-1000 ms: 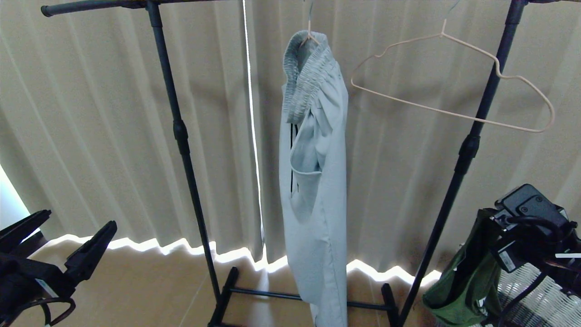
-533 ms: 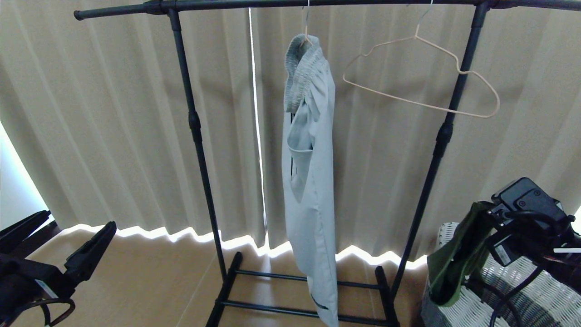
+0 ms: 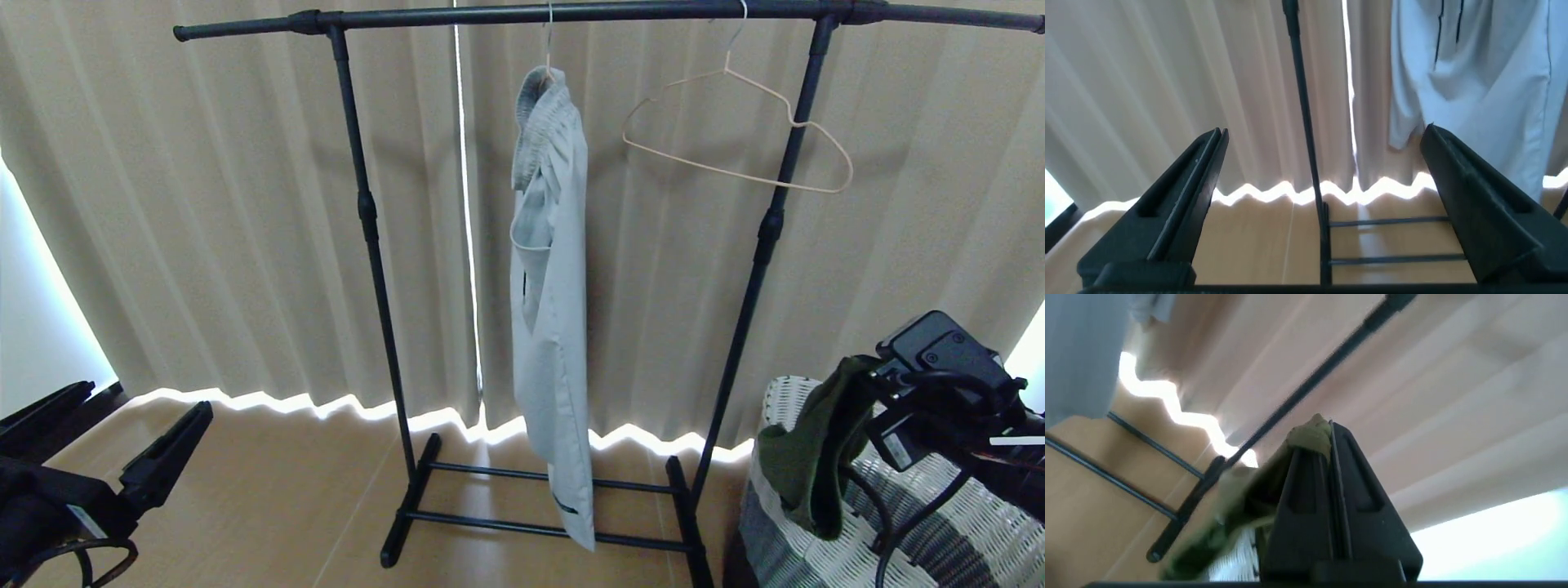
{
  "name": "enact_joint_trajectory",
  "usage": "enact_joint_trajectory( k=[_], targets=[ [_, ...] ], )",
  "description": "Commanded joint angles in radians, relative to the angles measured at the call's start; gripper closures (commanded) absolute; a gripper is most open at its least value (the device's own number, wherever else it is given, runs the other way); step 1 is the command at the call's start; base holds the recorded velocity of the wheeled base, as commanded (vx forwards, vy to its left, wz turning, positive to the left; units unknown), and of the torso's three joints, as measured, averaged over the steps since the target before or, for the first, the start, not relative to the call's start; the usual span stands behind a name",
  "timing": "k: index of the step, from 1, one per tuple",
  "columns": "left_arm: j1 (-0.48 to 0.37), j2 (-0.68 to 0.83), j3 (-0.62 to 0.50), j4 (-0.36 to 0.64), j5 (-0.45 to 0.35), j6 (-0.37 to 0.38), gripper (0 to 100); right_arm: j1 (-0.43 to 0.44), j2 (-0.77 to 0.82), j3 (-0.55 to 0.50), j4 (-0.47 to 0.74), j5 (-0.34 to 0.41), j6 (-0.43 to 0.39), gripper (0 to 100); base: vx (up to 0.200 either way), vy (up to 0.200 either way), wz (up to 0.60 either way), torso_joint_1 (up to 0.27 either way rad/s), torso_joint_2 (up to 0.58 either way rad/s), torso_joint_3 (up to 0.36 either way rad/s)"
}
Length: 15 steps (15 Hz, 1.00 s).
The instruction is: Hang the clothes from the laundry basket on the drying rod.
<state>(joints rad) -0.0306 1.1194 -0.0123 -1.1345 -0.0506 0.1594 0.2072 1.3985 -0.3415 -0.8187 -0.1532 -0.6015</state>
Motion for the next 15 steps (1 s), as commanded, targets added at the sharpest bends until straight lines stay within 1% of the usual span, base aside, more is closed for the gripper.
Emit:
enact_joint_trajectory(
  k=[1,4,5,7,8,9,10,11,13,14,15],
  targets=[
    [0.000,0.002,0.002,-0.002,-0.002,0.000,0,0.029,-0.001,-0.042,0.035,0.001,0.002,100,0.000,0.000,0.00,0.000,0.00,0.000],
    [0.000,-0.001,0.005,-0.002,0.000,0.002,0,0.087,0.020,-0.103,0.066,0.001,0.006,100,0.000,0.000,0.00,0.000,0.00,0.000],
    [-0.002,-0.001,0.002,-0.005,-0.002,0.002,0,0.121,0.054,-0.145,0.070,0.001,0.006,100,0.000,0.000,0.00,0.000,0.00,0.000],
    [-0.020,-0.001,0.006,-0.005,-0.003,0.000,0,0.185,0.088,-0.182,0.070,0.001,0.006,100,0.000,0.000,0.00,0.000,0.00,0.000],
    [-0.020,-0.001,0.006,-0.005,-0.003,-0.001,0,0.187,0.088,-0.182,0.070,0.001,0.006,100,0.000,0.000,0.00,0.000,0.00,0.000],
    [-0.026,-0.016,0.012,-0.004,-0.003,0.000,0,0.233,0.086,-0.188,0.059,0.001,0.029,100,0.000,0.000,0.00,0.000,0.00,0.000],
    [-0.031,-0.053,0.012,-0.001,-0.005,-0.001,0,0.267,0.082,-0.191,0.059,0.000,0.077,100,0.000,0.000,0.00,0.000,0.00,0.000],
    [-0.055,-0.067,0.012,0.001,-0.005,-0.003,0,0.285,0.080,-0.203,0.067,0.000,0.101,100,0.000,0.000,0.00,0.000,0.00,0.000],
    [-0.133,-0.059,0.006,0.001,-0.005,-0.003,0,0.304,0.086,-0.231,0.067,0.001,0.109,100,0.000,0.000,0.00,0.000,0.00,0.000],
    [-0.166,-0.041,-0.035,0.007,-0.005,-0.001,0,0.327,0.086,-0.235,0.067,0.001,0.115,100,0.000,0.000,0.00,0.000,0.00,0.000],
    [-0.176,-0.013,-0.067,0.012,-0.005,0.002,0,0.340,0.086,-0.240,0.067,0.001,0.124,100,0.000,0.000,0.00,0.000,0.00,0.000]
  ],
)
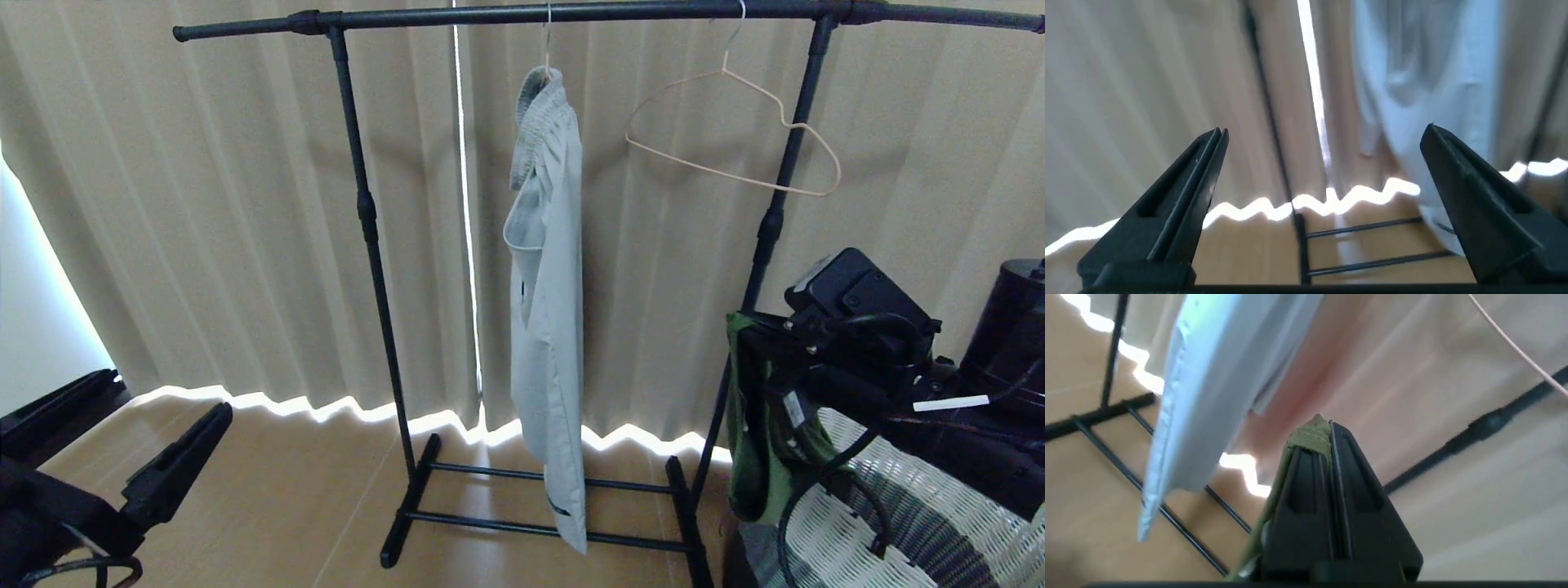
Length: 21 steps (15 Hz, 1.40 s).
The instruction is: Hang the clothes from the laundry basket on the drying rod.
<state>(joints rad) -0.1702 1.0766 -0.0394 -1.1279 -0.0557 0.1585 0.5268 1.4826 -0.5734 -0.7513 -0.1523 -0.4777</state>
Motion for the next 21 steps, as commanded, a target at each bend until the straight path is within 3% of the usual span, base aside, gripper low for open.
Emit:
enact_joint_trajectory(
  k=[1,4,5,7,11,13,14,18,21],
  targets=[
    [-0.045,0.078,-0.100,0.010,-0.003,0.004,0,0.047,0.002,-0.026,0.000,0.000,0.031,100,0.000,0.000,0.00,0.000,0.00,0.000],
    [-0.166,0.212,-0.200,0.019,-0.024,-0.004,0,0.099,0.008,-0.079,0.003,0.000,0.091,100,0.000,0.000,0.00,0.000,0.00,0.000],
    [-0.258,0.284,-0.240,0.019,-0.024,-0.010,0,0.119,0.015,-0.106,0.001,0.002,0.106,100,0.000,0.000,0.00,0.000,0.00,0.000],
    [-0.362,0.390,-0.303,0.019,-0.019,-0.051,0,0.151,0.027,-0.151,0.001,0.005,0.137,100,0.000,0.000,0.00,0.000,0.00,0.000],
    [-0.459,0.522,-0.373,0.017,-0.018,-0.119,0,0.199,0.051,-0.197,0.000,0.030,0.166,100,0.000,0.000,0.00,0.000,0.00,0.000],
    [-0.571,0.608,-0.427,0.017,-0.018,-0.255,0,0.211,0.051,-0.198,-0.011,0.062,0.168,100,0.000,0.000,0.00,0.000,0.00,0.000],
    [-0.604,0.645,-0.444,0.017,-0.019,-0.287,0,0.211,0.050,-0.198,-0.011,0.062,0.169,100,0.000,0.000,0.00,0.000,0.00,0.000],
    [-0.686,0.816,-0.537,0.017,-0.021,-0.315,0,0.225,0.050,-0.200,-0.013,0.068,0.185,100,0.000,0.000,0.00,0.000,0.00,0.000],
    [-0.686,0.927,-0.637,0.016,-0.016,-0.317,0,0.233,0.035,-0.195,-0.014,0.082,0.200,100,0.000,0.000,0.00,0.000,0.00,0.000]
  ],
)
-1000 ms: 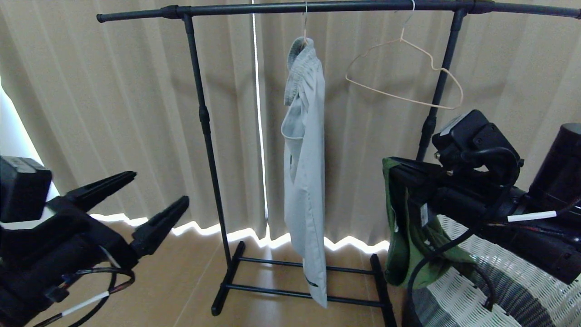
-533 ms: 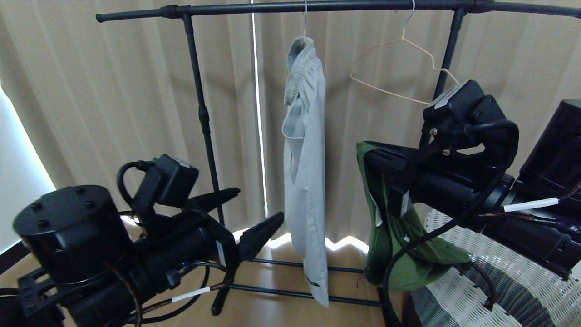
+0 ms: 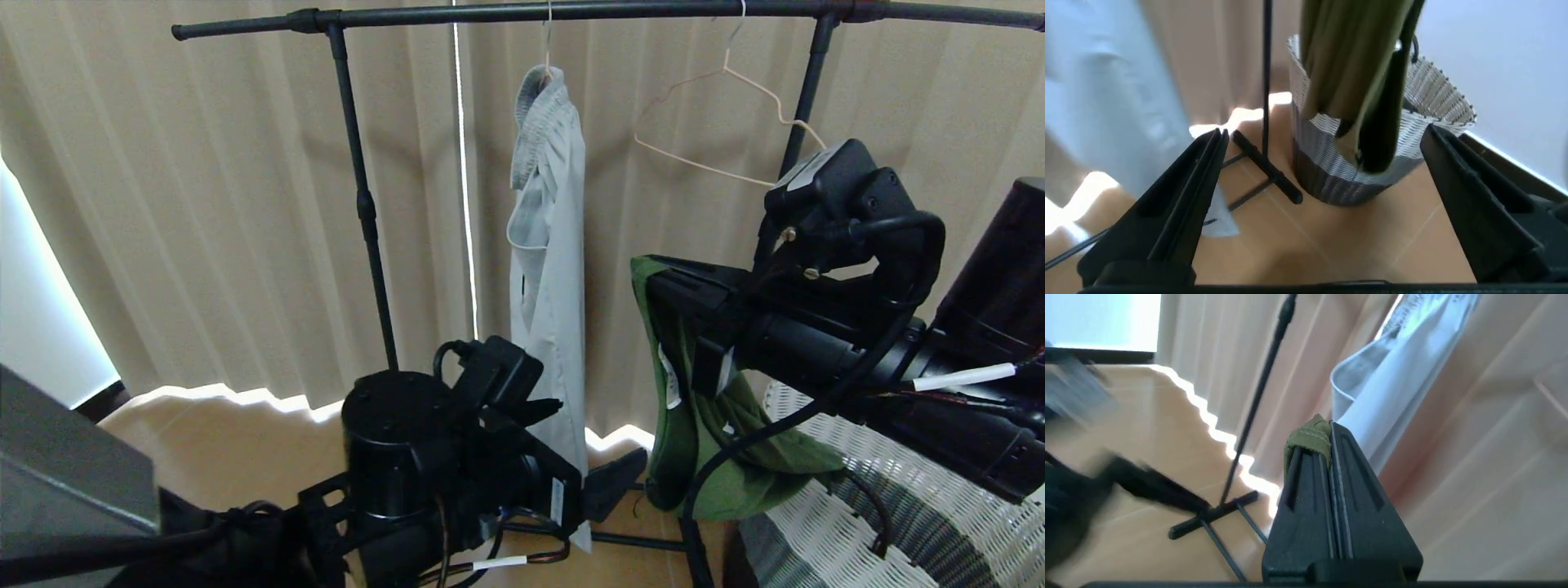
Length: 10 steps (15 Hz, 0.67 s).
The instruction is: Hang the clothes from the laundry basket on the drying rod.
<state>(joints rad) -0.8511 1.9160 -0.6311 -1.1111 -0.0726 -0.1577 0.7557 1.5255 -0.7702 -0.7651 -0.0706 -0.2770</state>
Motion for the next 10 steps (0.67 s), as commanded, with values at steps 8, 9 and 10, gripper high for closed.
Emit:
enact_joint_trajectory(
  k=[8,9,10],
  targets=[
    [0.015,0.242,-0.162,-0.003,0.004,-0.003,0,0.007,-0.058,0.008,0.000,0.043,0.004,100,0.000,0.000,0.00,0.000,0.00,0.000],
    [0.021,0.244,-0.180,-0.003,0.002,-0.006,0,0.007,-0.059,0.006,0.000,0.043,0.006,100,0.000,0.000,0.00,0.000,0.00,0.000],
    [0.023,0.244,-0.187,-0.001,0.000,-0.006,0,0.008,-0.061,0.005,0.000,0.045,0.004,100,0.000,0.000,0.00,0.000,0.00,0.000]
  ],
)
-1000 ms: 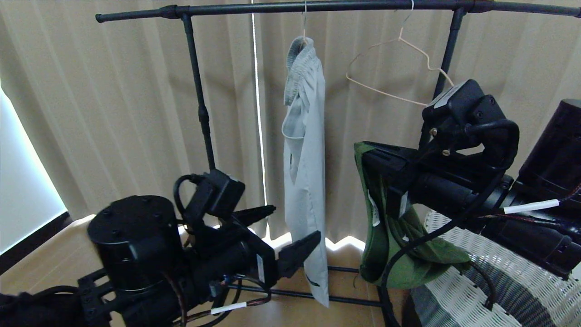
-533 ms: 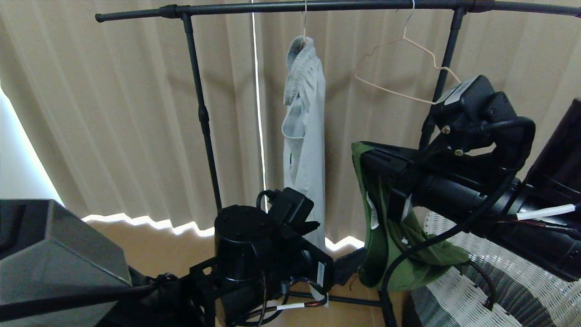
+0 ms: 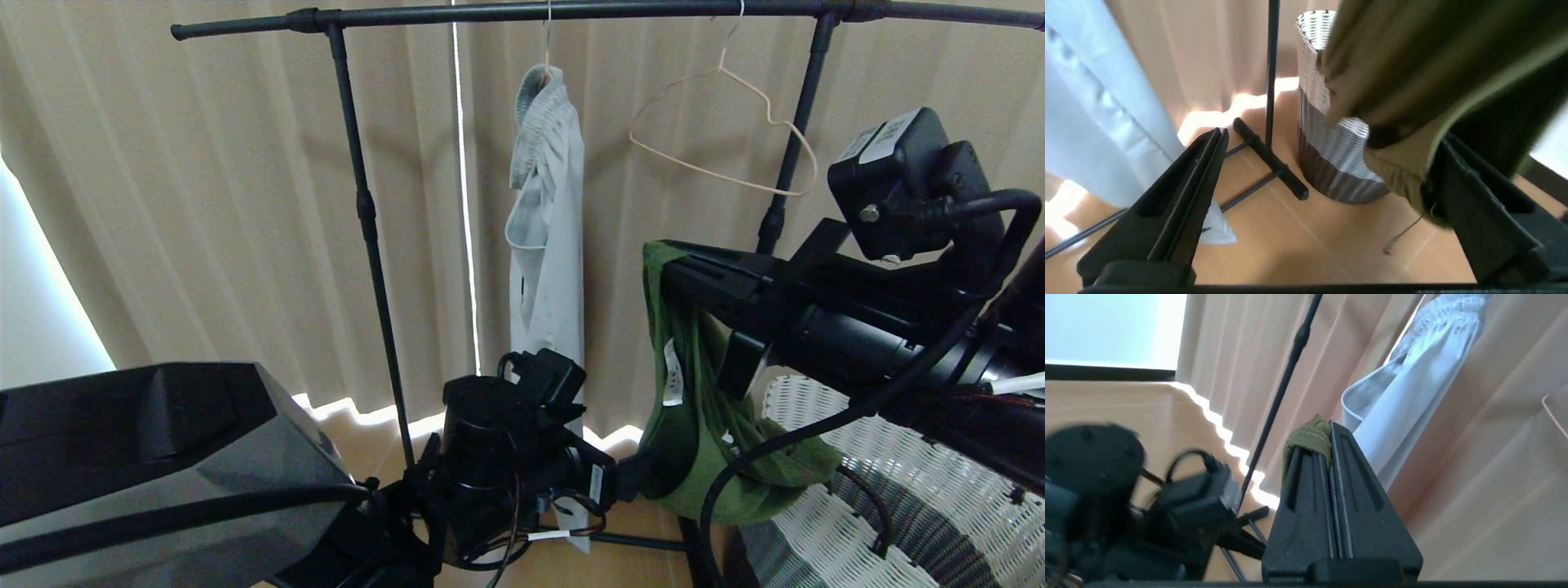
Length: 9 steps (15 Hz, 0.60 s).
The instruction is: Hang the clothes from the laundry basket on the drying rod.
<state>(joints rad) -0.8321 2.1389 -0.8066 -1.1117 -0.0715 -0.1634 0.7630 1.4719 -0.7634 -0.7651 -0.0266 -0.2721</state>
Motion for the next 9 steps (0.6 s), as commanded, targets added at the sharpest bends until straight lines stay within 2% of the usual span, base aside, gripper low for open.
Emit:
enact_joint_trajectory(
  k=[1,4,7,8,9],
  targets=[
    [-0.001,0.021,-0.014,0.001,-0.004,-0.001,0,0.012,-0.007,-0.005,0.000,-0.001,0.001,100,0.000,0.000,0.00,0.000,0.00,0.000],
    [-0.004,0.022,-0.020,0.003,-0.007,-0.001,0,0.021,-0.007,-0.017,0.000,-0.001,-0.001,100,0.000,0.000,0.00,0.000,0.00,0.000],
    [0.007,0.016,0.032,0.001,-0.001,0.001,0,0.019,-0.007,-0.047,-0.002,0.001,0.001,100,0.000,0.000,0.00,0.000,0.00,0.000],
    [0.019,0.006,0.047,-0.002,-0.001,0.001,100,0.018,-0.008,-0.045,0.000,-0.001,0.001,100,0.000,0.000,0.00,0.000,0.00,0.000],
    [0.021,0.003,0.050,-0.008,0.001,0.004,100,0.015,-0.008,-0.045,0.000,-0.001,0.001,100,0.000,0.000,0.00,0.000,0.00,0.000]
  ],
)
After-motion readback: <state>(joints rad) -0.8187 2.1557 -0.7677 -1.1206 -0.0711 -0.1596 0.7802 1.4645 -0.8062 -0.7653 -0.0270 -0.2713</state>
